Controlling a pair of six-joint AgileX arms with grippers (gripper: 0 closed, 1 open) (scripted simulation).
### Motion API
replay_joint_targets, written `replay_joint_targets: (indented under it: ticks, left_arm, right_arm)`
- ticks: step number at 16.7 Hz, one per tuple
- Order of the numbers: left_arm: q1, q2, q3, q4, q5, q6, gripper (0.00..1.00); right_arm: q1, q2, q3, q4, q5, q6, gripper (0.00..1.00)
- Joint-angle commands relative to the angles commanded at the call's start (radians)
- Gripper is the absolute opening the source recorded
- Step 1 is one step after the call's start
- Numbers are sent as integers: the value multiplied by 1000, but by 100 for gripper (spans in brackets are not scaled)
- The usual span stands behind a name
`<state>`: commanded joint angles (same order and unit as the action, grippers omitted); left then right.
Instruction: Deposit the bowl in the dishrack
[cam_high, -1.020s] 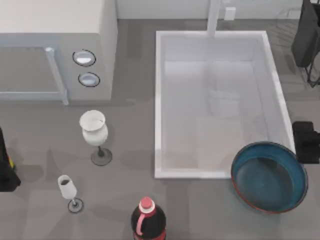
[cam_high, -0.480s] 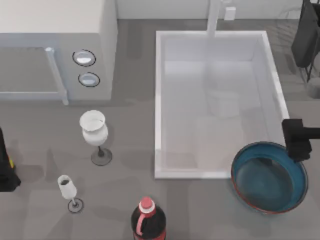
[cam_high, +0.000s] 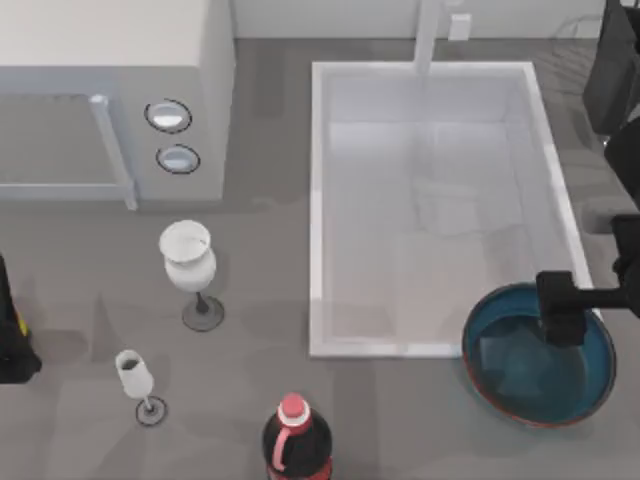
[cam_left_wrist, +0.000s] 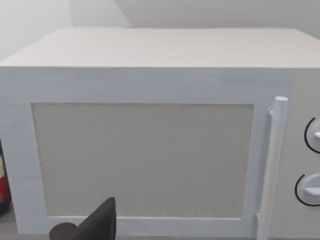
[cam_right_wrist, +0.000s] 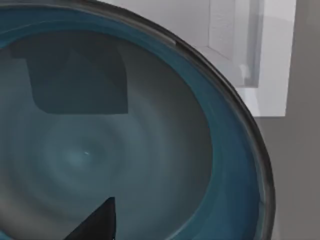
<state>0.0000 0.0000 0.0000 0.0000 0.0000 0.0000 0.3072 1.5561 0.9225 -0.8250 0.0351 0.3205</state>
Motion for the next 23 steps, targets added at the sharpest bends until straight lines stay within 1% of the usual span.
replay_joint_targets:
  ticks: [2, 4, 9, 22, 23]
  left_arm:
    - [0, 0, 0, 0, 0, 0, 100]
    - [0, 0, 0, 0, 0, 0, 100]
    - [0, 0, 0, 0, 0, 0, 100]
    - [0, 0, 0, 0, 0, 0, 100]
    - [0, 0, 0, 0, 0, 0, 100]
  right_arm:
    - [-1, 39, -52, 91, 0, -1, 100]
    - [-2, 63, -84, 143, 0, -1, 100]
    - [-2, 69, -91, 154, 0, -1, 100]
    - [-2, 69, -91, 154, 0, -1, 2]
    - [-2, 69, -91, 154, 0, -1, 0]
